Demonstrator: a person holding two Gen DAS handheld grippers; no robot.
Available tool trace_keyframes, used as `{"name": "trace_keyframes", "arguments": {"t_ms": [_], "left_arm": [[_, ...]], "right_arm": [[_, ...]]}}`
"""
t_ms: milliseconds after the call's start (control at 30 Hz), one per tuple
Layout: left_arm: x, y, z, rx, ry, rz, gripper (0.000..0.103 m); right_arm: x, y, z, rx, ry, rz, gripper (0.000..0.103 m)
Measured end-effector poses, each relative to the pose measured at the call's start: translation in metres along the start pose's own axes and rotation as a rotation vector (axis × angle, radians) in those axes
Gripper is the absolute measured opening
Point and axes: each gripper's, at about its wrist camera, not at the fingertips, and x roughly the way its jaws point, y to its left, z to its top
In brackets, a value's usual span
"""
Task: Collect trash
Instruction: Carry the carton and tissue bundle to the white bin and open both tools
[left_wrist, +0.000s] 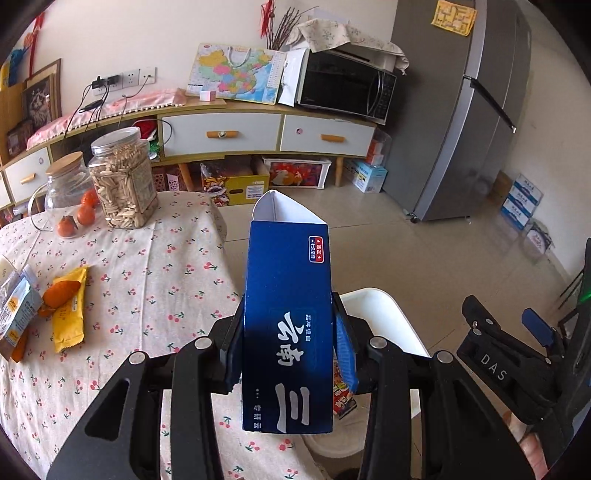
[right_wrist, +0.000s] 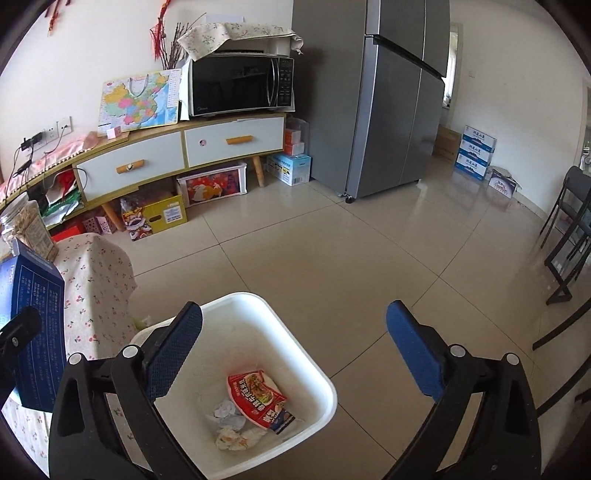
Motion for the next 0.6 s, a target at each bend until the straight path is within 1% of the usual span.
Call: {"name": "trace_keyframes", "arguments": {"t_ms": [267, 300, 333, 367, 467, 600], "left_arm": [[0.023, -0.041, -0.015, 0.079, 0.057, -0.099, 0.042], [0.025, -0.044, -0.017, 0.083, 0.065, -0.113, 0.046], [0.026, -0.046, -0.018, 0.088, 0.067, -0.118, 0.059], [0.024, -0.047, -0.019, 0.092, 0.056, -0.112, 0.067], [0.021, -0.049, -0.02, 0.097, 0.038, -0.09, 0.068], [0.016, -0.035, -0.015, 0.056, 0.028, -0.043, 0.068]], "right_arm": [[0.011, -0.028, -0.003, 0.043, 0.038, -0.026, 0.096], [0.011, -0.03, -0.003, 0.044, 0.038, -0.03, 0.096], [0.011, -0.031, -0.002, 0.047, 0.035, -0.034, 0.096], [0.011, -0.032, -0.002, 0.05, 0.03, -0.036, 0.096], [0.007, -0.033, 0.0, 0.056, 0.019, -0.04, 0.096], [0.002, -0.023, 0.001, 0.041, 0.008, -0.026, 0.096]]}}
